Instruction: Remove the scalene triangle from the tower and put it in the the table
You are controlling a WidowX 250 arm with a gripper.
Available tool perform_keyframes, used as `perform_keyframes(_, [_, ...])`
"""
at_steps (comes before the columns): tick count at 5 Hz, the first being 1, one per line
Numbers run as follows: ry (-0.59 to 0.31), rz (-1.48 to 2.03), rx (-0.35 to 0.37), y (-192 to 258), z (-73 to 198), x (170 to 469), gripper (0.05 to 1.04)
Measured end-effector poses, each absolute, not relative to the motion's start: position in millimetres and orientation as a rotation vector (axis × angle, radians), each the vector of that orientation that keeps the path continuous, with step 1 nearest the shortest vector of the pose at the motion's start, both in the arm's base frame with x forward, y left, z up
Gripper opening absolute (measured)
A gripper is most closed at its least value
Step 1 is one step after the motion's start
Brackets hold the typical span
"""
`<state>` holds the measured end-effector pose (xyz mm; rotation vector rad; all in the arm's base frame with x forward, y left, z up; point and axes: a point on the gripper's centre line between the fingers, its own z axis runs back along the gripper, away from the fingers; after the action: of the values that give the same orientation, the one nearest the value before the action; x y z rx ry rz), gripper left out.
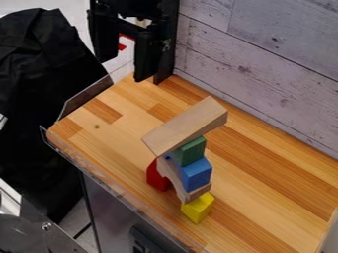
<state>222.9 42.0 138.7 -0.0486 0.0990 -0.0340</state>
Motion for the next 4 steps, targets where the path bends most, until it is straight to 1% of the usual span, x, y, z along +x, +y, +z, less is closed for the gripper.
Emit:
perform_keyframes(1, [0.125,-0.034,-0.054,41.3,132.5,221.2,0.999])
perform_keyframes(2, [0.113,-0.073,-0.065,30.1,132.4,219.4,0.999])
perform_keyframes(3, [0.079,-0.135,-0.068,13.1,140.0,220.5,0.999])
perform_keyframes(4, [0.006,-0.186,-0.084,-1.4,147.3,223.2,0.999])
